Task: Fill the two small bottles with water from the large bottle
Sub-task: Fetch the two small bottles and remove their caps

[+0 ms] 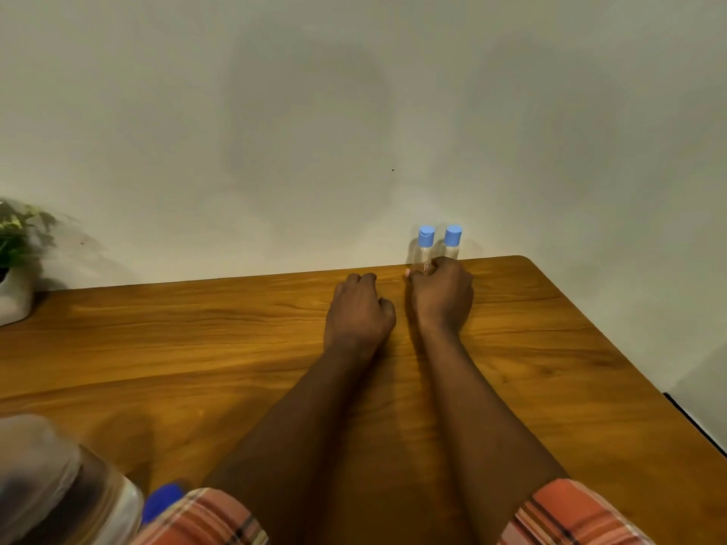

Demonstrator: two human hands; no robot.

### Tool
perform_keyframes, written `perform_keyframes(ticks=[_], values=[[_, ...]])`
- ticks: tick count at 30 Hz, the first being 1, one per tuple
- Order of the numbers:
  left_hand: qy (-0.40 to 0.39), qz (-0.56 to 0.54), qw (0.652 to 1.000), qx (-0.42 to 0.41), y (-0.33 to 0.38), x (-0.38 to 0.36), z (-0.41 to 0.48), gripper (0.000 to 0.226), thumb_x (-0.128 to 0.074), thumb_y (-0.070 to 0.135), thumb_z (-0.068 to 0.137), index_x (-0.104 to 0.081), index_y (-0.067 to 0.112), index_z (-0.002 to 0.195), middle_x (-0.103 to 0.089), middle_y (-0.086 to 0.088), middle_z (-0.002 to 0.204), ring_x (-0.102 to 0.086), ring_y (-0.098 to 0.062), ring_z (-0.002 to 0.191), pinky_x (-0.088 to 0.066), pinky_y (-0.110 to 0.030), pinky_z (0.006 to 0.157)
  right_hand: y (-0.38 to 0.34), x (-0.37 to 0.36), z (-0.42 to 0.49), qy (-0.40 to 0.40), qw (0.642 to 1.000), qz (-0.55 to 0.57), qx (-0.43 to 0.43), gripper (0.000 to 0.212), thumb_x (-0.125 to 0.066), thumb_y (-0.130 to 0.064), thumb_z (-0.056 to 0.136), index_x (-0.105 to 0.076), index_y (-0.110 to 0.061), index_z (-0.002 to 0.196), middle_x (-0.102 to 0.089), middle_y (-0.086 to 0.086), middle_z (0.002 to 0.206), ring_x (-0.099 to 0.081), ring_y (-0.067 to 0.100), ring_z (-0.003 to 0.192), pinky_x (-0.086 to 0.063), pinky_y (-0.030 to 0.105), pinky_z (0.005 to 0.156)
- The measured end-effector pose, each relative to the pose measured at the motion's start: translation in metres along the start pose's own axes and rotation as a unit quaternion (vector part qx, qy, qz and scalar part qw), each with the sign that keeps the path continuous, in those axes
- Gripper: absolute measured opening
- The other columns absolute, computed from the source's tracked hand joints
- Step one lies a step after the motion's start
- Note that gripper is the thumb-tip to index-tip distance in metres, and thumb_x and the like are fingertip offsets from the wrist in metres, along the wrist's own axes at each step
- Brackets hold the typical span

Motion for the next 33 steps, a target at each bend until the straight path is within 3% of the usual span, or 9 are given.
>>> perform_keyframes(ticks=[4,9,15,24,29,33], values=[[-0.003,0.016,1.000,-0.009,0.002,-0.001,-0.002,0.045,-0.049,0.023,0.088,-0.050,0.007,0.130,-0.056,-0.011,0.125,-0.049,-0.026,0.117,-0.045,-0.037,0.092,-0.003,-0.003,0.002,0.009,1.000,-0.021,0.009,0.025,-0.072,-0.028,0.083,-0.071,-0.009,0.099,-0.072,0.011,0.098,-0.066,0.030,0.089,-0.044,0.028,0.068],[0.003,0.024,1.000,-0.014,0.004,0.001,-0.004,0.042,-0.049,0.024,0.090,-0.052,0.007,0.128,-0.057,-0.011,0.123,-0.050,-0.025,0.115,-0.046,-0.035,0.090,-0.002,0.007,-0.008,0.014,1.000,0.007,0.017,0.026,-0.072,-0.025,0.084,-0.069,-0.008,0.104,-0.071,0.010,0.101,-0.067,0.027,0.091,-0.047,0.030,0.071],[-0.010,0.037,0.998,-0.044,0.010,0.014,-0.029,0.034,-0.048,0.022,0.089,-0.056,0.008,0.119,-0.059,-0.010,0.113,-0.052,-0.026,0.109,-0.046,-0.035,0.085,0.002,0.034,-0.044,-0.001,0.998,0.035,0.046,0.018,-0.074,-0.024,0.082,-0.070,-0.011,0.093,-0.072,0.006,0.087,-0.054,0.012,0.069,-0.040,0.024,0.061],[-0.013,-0.040,0.998,-0.048,0.012,0.055,-0.120,0.041,-0.049,0.019,0.091,-0.054,0.009,0.130,-0.060,-0.009,0.122,-0.053,-0.023,0.114,-0.044,-0.034,0.094,0.003,0.093,-0.132,-0.037,0.997,0.043,0.047,0.027,-0.078,-0.023,0.077,-0.071,-0.012,0.100,-0.072,0.000,0.089,-0.058,0.007,0.073,-0.044,0.022,0.060],[-0.024,-0.110,0.992,-0.060,0.001,0.084,-0.182,0.040,-0.054,0.020,0.090,-0.056,0.011,0.128,-0.063,-0.007,0.122,-0.056,-0.020,0.113,-0.043,-0.030,0.094,0.005,0.126,-0.192,-0.074,0.994,0.065,0.053,0.033,-0.078,-0.027,0.076,-0.071,-0.013,0.104,-0.072,0.000,0.090,-0.066,0.012,0.081,-0.056,0.035,0.072],[-0.027,-0.122,0.990,-0.066,-0.010,0.107,-0.225,0.040,-0.057,0.020,0.087,-0.059,0.011,0.126,-0.064,-0.006,0.119,-0.059,-0.018,0.109,-0.044,-0.027,0.090,0.002,0.147,-0.233,-0.086,0.992,0.069,0.062,0.032,-0.080,-0.029,0.073,-0.071,-0.015,0.100,-0.071,-0.003,0.087,-0.063,0.007,0.076,-0.054,0.027,0.067]])
Point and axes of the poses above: each hand's wrist, its own z-axis towards the middle knuckle, its own x-axis out of the back of the hand, y = z × x, the point moved 3 cm from there along z, towards the middle knuckle
